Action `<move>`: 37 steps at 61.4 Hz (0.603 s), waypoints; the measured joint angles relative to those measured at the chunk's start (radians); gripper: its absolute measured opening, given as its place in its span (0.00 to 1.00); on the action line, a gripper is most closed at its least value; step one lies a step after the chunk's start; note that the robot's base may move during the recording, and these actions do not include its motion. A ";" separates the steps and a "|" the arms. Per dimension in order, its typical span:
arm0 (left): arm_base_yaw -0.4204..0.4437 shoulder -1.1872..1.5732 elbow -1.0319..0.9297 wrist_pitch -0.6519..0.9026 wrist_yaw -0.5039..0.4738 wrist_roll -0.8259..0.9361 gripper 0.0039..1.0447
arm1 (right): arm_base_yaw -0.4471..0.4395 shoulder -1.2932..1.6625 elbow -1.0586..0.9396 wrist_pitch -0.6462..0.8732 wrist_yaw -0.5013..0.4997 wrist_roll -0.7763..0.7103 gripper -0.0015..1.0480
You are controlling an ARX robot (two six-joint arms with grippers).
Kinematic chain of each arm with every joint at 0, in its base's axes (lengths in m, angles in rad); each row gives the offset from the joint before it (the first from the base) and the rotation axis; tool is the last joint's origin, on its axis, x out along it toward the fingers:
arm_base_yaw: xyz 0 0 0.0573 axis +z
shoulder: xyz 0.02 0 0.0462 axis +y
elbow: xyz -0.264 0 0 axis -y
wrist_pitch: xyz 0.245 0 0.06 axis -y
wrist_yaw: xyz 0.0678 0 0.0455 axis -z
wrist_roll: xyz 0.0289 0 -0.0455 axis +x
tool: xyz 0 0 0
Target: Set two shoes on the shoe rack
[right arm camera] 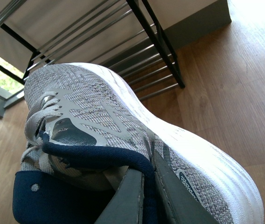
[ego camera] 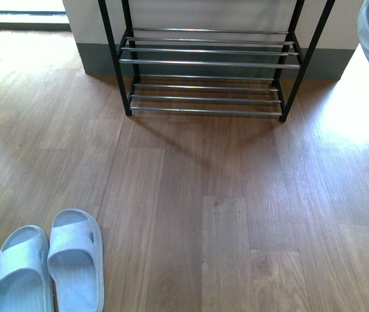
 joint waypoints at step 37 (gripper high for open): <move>0.000 0.000 0.000 0.000 0.001 0.000 0.01 | 0.000 0.000 0.000 0.000 0.001 0.000 0.02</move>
